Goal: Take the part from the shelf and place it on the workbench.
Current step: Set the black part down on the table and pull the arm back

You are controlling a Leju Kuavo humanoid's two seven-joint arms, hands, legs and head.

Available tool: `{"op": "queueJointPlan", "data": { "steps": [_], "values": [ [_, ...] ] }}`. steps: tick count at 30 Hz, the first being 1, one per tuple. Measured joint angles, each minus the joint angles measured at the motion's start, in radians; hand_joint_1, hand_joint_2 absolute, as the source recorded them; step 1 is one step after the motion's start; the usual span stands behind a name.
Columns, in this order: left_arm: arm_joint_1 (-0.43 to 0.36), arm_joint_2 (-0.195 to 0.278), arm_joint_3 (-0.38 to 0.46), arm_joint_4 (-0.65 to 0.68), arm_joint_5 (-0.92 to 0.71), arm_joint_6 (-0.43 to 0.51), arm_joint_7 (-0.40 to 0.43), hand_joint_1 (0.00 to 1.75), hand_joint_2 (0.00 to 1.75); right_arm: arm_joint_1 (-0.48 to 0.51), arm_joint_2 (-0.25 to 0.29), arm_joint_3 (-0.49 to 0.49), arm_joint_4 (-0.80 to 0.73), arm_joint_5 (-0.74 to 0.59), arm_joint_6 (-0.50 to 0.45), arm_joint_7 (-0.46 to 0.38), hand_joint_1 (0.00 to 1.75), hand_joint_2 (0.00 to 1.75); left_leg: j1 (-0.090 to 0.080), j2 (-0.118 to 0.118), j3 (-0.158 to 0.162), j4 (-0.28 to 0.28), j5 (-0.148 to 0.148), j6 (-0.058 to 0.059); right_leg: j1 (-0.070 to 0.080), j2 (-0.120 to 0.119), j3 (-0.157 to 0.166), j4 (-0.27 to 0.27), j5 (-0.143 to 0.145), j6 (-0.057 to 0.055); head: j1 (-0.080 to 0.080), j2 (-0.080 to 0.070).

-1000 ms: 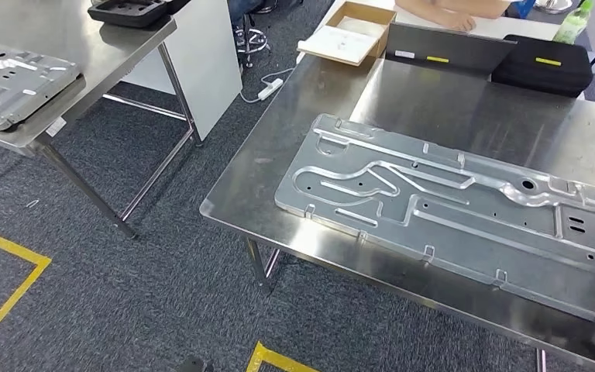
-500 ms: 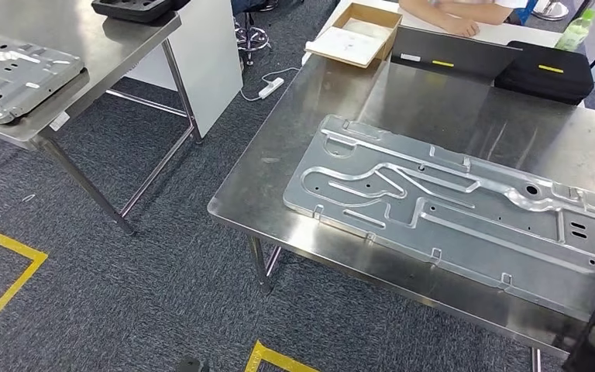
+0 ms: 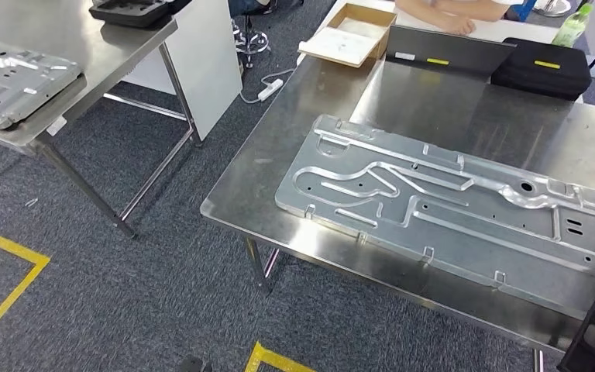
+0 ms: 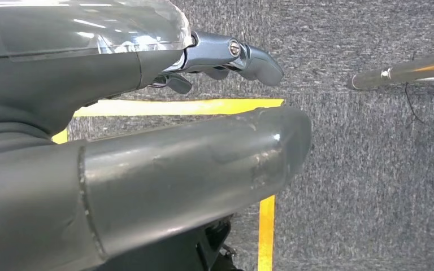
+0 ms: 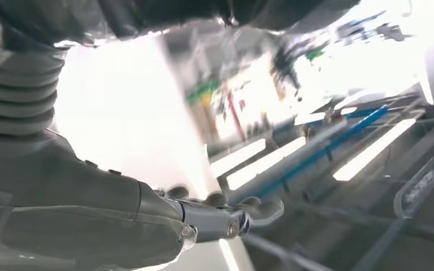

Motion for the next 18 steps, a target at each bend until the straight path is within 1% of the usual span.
{"op": "queueJointPlan", "data": {
  "steps": [1, 2, 3, 4, 5, 6, 7, 8, 9, 10, 12, 13, 14, 15, 16, 18],
  "values": [
    [0.000, 0.000, 0.005, 0.000, 0.004, -0.002, 0.005, 0.00, 0.00, 0.036, 0.017, -0.053, -0.057, -0.042, 0.023, -0.015, 0.00, 0.00, 0.003, 0.000, -0.024, 0.055, -0.032, -0.006, 0.001, -0.002, 0.000, -0.001, 0.000, -0.004, 0.000, 0.000],
    [0.000, 0.000, 0.009, 0.000, 0.007, -0.004, 0.011, 0.00, 0.00, 0.071, 0.037, -0.100, -0.110, -0.075, 0.043, -0.027, 0.00, 0.00, 0.005, 0.001, -0.057, 0.124, -0.067, -0.009, 0.002, -0.004, -0.001, 0.000, 0.000, -0.007, 0.000, 0.000],
    [0.001, 0.000, 0.014, 0.000, 0.009, -0.006, 0.016, 0.00, 0.00, 0.105, 0.056, -0.140, -0.157, -0.100, 0.058, -0.035, 0.00, 0.00, 0.007, 0.001, -0.089, 0.190, -0.093, -0.011, 0.003, -0.005, -0.001, 0.000, -0.001, -0.009, 0.000, 0.000],
    [0.002, 0.000, 0.019, 0.000, 0.011, -0.008, 0.019, 0.00, 0.00, 0.134, 0.072, -0.175, -0.198, -0.115, 0.067, -0.041, 0.00, 0.00, 0.009, 0.001, -0.110, 0.231, -0.102, -0.011, 0.004, -0.005, -0.001, 0.000, -0.001, -0.009, 0.000, 0.000],
    [0.003, 0.000, 0.022, 0.000, 0.011, -0.009, 0.021, 0.00, 0.00, 0.157, 0.086, -0.201, -0.230, -0.121, 0.071, -0.044, 0.00, 0.00, 0.009, 0.001, -0.113, 0.235, -0.092, -0.010, 0.005, -0.005, -0.001, 0.001, -0.001, -0.010, 0.000, 0.000],
    [0.003, 0.000, 0.025, 0.000, 0.011, -0.009, 0.021, 0.00, 0.00, 0.175, 0.096, -0.224, -0.258, -0.124, 0.073, -0.045, 0.00, 0.00, 0.009, 0.001, -0.095, 0.196, -0.064, -0.007, 0.005, -0.005, -0.001, 0.001, -0.001, -0.009, 0.000, 0.000],
    [0.003, 0.000, 0.027, 0.000, 0.012, -0.010, 0.022, 0.00, 0.00, 0.189, 0.105, -0.244, -0.283, -0.127, 0.075, -0.046, 0.00, 0.00, 0.008, 0.000, -0.062, 0.127, -0.026, -0.001, 0.006, -0.005, -0.001, 0.001, -0.001, -0.009, -0.001, 0.000],
    [0.003, 0.000, 0.029, 0.000, 0.012, -0.010, 0.022, 0.00, 0.00, 0.199, 0.113, -0.264, -0.304, -0.132, 0.078, -0.050, 0.00, 0.00, 0.007, -0.002, -0.027, 0.054, 0.004, 0.005, 0.007, -0.005, -0.001, 0.001, -0.002, -0.008, -0.001, 0.000],
    [0.002, 0.000, 0.031, 0.000, 0.012, -0.010, 0.024, 0.00, 0.00, 0.208, 0.121, -0.283, -0.322, -0.141, 0.083, -0.056, 0.00, 0.00, 0.005, -0.002, 0.002, -0.004, 0.025, 0.010, 0.009, -0.004, -0.001, 0.001, -0.002, -0.004, 0.000, 0.000],
    [0.002, 0.000, 0.033, 0.000, 0.013, -0.009, 0.028, 0.00, 0.00, 0.220, 0.130, -0.302, -0.342, -0.157, 0.090, -0.066, 0.00, 0.00, 0.004, -0.003, 0.018, -0.038, 0.034, 0.013, 0.010, -0.004, -0.001, 0.001, -0.002, 0.000, 0.000, 0.000],
    [0.002, 0.000, 0.039, 0.000, 0.013, -0.009, 0.045, 0.00, 0.00, 0.258, 0.155, -0.336, -0.391, -0.193, 0.102, -0.092, 0.00, 0.00, 0.003, -0.001, 0.024, -0.052, 0.036, 0.016, 0.012, -0.003, 0.000, -0.004, 0.001, 0.013, 0.000, 0.000],
    [0.002, -0.001, 0.042, 0.000, 0.014, -0.009, 0.056, 0.00, 0.00, 0.282, 0.170, -0.351, -0.421, -0.211, 0.105, -0.105, 0.00, 0.00, 0.005, -0.001, 0.027, -0.060, 0.041, 0.019, 0.010, -0.003, 0.002, -0.005, 0.001, 0.018, 0.000, 0.000],
    [0.002, -0.001, 0.046, 0.000, 0.016, -0.009, 0.066, 0.00, 0.00, 0.305, 0.185, -0.365, -0.452, -0.225, 0.105, -0.118, 0.00, 0.00, 0.006, 0.000, 0.031, -0.069, 0.047, 0.024, 0.008, -0.003, 0.000, 0.000, -0.006, 0.022, 0.000, 0.000],
    [0.001, -0.002, 0.049, 0.000, 0.018, -0.011, 0.074, 0.00, 0.00, 0.325, 0.201, -0.377, -0.482, -0.237, 0.104, -0.130, 0.00, 0.00, 0.008, 0.001, 0.035, -0.079, 0.053, 0.030, 0.007, -0.002, -0.009, 0.023, -0.023, 0.025, 0.001, 0.000],
    [0.000, -0.003, 0.052, 0.000, 0.020, -0.014, 0.081, 0.00, 0.00, 0.344, 0.217, -0.390, -0.511, -0.247, 0.102, -0.141, 0.00, 0.00, 0.009, 0.002, 0.038, -0.085, 0.057, 0.033, 0.006, -0.001, -0.028, 0.065, -0.050, 0.026, 0.001, 0.000],
    [-0.002, -0.005, 0.054, 0.000, 0.020, -0.021, 0.096, 0.00, 0.00, 0.384, 0.253, -0.413, -0.569, -0.261, 0.097, -0.156, 0.00, 0.00, 0.008, 0.002, 0.037, -0.086, 0.058, 0.036, 0.006, 0.001, -0.087, 0.191, -0.112, 0.030, 0.001, 0.000]
  ]
}}
